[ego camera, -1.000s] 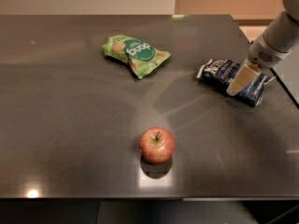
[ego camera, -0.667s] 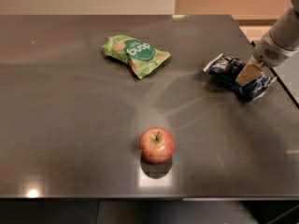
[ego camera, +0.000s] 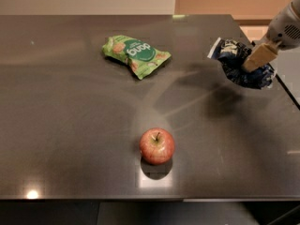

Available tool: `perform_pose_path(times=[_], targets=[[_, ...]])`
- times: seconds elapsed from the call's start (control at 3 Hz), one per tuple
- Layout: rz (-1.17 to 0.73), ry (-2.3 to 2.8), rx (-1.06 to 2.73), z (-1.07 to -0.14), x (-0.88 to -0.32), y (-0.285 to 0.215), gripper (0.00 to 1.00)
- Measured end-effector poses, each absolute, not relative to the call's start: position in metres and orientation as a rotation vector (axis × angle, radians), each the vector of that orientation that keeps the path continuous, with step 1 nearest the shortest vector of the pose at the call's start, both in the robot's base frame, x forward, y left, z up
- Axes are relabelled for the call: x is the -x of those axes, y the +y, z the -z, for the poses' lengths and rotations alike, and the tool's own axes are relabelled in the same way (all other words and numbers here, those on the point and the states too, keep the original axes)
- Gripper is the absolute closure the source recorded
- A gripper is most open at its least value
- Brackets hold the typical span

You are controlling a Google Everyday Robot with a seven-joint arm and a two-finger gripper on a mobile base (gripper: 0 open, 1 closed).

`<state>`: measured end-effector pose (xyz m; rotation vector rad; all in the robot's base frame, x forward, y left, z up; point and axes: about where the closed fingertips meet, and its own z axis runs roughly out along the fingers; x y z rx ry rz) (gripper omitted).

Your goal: Pick blue chip bag

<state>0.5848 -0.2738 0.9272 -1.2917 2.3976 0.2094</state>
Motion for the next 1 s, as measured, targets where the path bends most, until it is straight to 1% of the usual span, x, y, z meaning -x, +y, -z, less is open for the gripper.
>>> perform_pose_path(times=[0.33,0.67,1.0], targets=[[-0.278,2.326,1.312,-0.976,-0.567,-0.257,1.0],[-0.306,2.249,1.331,-1.016,-0.558,-0.242,1.0],[-0.296,2.18,1.358,-1.04,-0.552,-0.231,0.86]])
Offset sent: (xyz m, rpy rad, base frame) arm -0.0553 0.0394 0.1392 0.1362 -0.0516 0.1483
